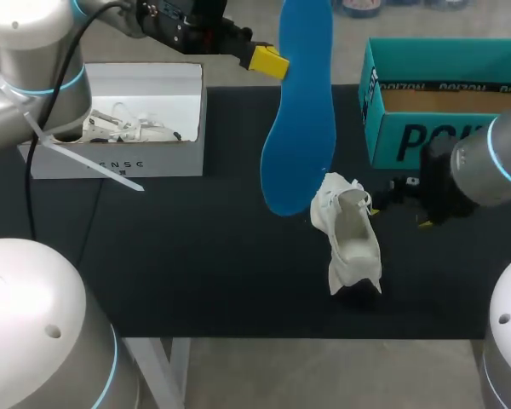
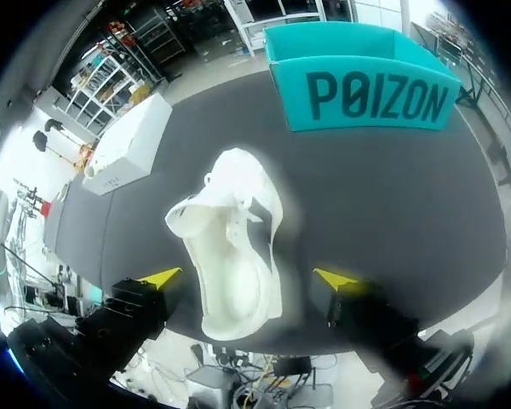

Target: Take the shoe out of the shoebox, open the shoe tongue, remove and reinsert the insole, then place the shoe into the shoebox

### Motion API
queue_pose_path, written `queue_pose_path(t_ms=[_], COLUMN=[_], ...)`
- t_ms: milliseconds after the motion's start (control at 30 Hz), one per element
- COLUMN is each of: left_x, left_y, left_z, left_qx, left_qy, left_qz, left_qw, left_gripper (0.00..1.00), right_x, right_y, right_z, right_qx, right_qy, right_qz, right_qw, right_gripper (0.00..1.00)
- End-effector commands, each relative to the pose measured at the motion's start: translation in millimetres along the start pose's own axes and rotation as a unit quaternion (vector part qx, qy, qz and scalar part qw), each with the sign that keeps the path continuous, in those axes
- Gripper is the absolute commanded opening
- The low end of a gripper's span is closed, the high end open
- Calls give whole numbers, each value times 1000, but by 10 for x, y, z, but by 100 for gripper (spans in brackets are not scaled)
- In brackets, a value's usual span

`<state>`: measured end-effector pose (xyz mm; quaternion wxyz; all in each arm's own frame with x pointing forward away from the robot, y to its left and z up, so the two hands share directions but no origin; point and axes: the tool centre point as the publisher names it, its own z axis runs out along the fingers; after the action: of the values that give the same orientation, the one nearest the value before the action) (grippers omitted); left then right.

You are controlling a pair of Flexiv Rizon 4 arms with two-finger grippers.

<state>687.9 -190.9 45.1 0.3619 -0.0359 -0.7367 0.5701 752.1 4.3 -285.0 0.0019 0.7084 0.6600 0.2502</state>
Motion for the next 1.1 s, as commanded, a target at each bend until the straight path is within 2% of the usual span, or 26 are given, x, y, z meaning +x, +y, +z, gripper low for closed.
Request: queue_pose_path(t_ms=[33,100,133,200,233,267,300,400,533,600,633,700,833,1033,1100], left_x=[7,7,7,7,7,7,7,7,7,7,7,7,7,7,7], left_y=[6,6,6,6,6,6,6,6,6,6,6,6,6,6,6], left_z=[3,3,3,3,3,3,3,3,3,3,3,3,3,3,3], left_qx=[0,0,0,0,0,0,0,0,0,0,0,0,0,0,0], left_qy=[-1,-1,-1,-1,-1,-1,-1,-1,-1,-1,-1,-1,-1,-1,-1], left_qz=[0,0,0,0,0,0,0,0,0,0,0,0,0,0,0], left_qw=[1000,1000,1000,1000,1000,1000,1000,1000,1000,1000,1000,1000,1000,1000,1000], left_gripper=[0,0,0,0,0,0,0,0,0,0,0,0,0,0,0], right_x=[-113,-113,-118,-116,-139,-141,-151,-156,-137,-104,-75,-4,162,437,517], right_y=[-16,-16,34,91,146,175,197,248,266,251,236,206,176,179,200], right_z=[-98,-98,-168,-310,-340,-379,-415,-472,-490,-483,-472,-419,-329,-395,-442], right_qx=[6,6,52,74,99,103,120,163,205,226,237,265,308,331,338], right_qy=[62,62,86,168,190,217,256,325,381,428,435,461,473,487,509], right_qz=[-1,-1,26,35,52,61,72,94,111,114,113,114,115,118,117], right_qw=[998,998,995,982,976,969,956,927,895,868,861,839,818,799,783], right_gripper=[100,100,100,100,100,100,100,100,100,100,100,100,100,100,100])
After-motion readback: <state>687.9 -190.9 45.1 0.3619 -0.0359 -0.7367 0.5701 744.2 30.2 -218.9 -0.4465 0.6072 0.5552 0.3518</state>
